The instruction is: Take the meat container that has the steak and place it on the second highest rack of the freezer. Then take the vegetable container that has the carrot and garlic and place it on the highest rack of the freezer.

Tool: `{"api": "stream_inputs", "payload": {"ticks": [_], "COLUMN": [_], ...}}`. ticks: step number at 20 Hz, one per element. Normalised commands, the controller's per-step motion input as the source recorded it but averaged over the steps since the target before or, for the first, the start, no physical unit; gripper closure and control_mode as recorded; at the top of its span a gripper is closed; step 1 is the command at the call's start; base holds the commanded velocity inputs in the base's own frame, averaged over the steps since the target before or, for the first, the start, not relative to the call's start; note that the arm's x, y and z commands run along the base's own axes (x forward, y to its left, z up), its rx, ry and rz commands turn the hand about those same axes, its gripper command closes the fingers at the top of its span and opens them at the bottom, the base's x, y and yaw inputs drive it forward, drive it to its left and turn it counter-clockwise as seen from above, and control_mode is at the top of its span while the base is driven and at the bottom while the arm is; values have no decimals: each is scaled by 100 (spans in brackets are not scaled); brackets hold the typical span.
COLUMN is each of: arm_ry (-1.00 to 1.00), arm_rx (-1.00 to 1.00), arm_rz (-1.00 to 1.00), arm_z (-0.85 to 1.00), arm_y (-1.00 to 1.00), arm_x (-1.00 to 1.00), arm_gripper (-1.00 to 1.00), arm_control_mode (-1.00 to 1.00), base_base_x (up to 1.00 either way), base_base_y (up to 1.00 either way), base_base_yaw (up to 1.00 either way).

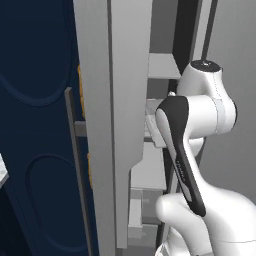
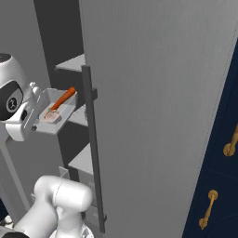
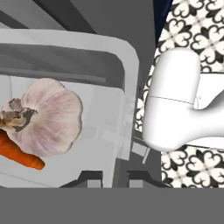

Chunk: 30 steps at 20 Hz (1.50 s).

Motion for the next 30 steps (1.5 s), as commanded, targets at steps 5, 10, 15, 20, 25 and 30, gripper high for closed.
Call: {"api": "stream_inputs", "payload": {"ticks": [5,10,15,20,25,30], "arm_ry": [0,-12,-15,-10,-11,-1], "arm_rx": [0,0,0,0,0,0], "arm_rz": [0,0,-3,-7,-3,0], "arm_z": [0,5,71,67,45,19], "arm_y": [0,0,-1,-5,-20,-15], "arm_x": [0,-11,2,17,52,84], "arm_gripper": [100,100,100,100,100,100], "arm_control_mode": [100,-100,-100,-100,-100,-100], "base_base_x": [0,-1,0,0,0,0], "base_base_y": [0,0,0,0,0,0], "base_base_yaw": [0,0,0,0,0,0]}}
